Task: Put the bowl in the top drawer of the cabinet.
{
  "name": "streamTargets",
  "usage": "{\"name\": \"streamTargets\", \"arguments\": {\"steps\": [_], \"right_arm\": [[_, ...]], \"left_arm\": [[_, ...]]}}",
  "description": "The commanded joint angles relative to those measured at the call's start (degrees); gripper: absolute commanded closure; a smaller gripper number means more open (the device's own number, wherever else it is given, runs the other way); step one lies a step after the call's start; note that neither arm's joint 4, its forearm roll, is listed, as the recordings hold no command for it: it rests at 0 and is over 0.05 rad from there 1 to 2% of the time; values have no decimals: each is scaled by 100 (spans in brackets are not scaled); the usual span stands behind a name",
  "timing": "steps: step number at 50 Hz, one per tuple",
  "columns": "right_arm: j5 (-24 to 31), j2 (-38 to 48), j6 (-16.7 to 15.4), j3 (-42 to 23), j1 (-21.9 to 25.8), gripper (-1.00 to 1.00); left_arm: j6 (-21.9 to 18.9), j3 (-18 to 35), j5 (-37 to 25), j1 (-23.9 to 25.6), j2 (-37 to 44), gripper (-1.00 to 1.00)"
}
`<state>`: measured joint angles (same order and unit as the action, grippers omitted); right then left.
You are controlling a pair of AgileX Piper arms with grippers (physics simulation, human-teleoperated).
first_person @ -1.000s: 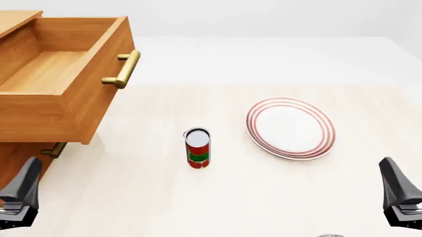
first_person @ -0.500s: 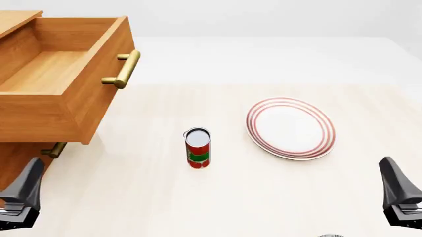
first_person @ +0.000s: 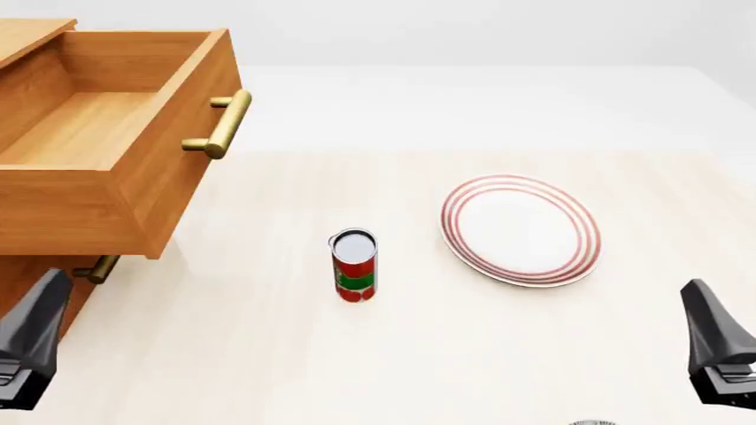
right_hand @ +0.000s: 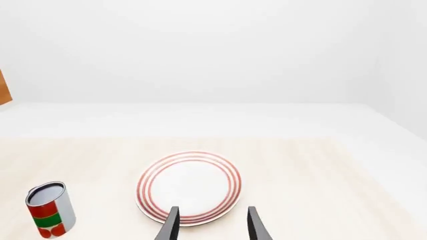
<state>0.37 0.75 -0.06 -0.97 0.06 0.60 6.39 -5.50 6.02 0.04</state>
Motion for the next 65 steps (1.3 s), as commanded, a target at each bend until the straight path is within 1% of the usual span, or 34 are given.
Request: {"name": "streamTargets", "arguments": {"steps": [1, 4, 7, 11, 17, 23, 29, 36, 48, 51, 52, 56, 65], "right_arm": [[-14, -34, -3, 48, 1, -100], [-23, -47, 0, 70, 1, -100], [-29, -56, -3, 85, 2, -100], [-27, -63, 4, 93, 1, -100], [-24, -67, 5, 96, 1, -100], [-23, -68, 6, 96, 2, -100], [-25, -65, 7, 96, 2, -100], [-26, -63, 7, 96, 3, -100], [-26, -63, 5, 97, 4, -100], [-26, -62, 8, 97, 4, -100], [-27, -63, 5, 97, 4, -100], [-50, -34, 9, 93, 4, -100], [-4, -72, 7, 97, 4, -100]], "left_arm": [[-145, 682, -586, 500, -3, -100], [-251, 987, -858, 840, -1, -100], [-299, 1118, -1024, 1066, 3, -100], [-360, 1227, -1179, 1251, -1, -100], [-414, 1335, -1269, 1608, 67, -100], [-467, 1450, -1238, 1936, 354, -100], [-343, 1537, -1109, 2265, 832, -100], [-279, 1663, -1048, 2591, 1135, -100], [-19, 1741, -792, 2934, 1667, -100], [121, 1761, -700, 3124, 1865, -100], [261, 1786, -642, 3276, 2009, -100], [335, 1829, -515, 3588, 2256, -100], [413, 1852, -289, 3989, 2714, -100]]}}
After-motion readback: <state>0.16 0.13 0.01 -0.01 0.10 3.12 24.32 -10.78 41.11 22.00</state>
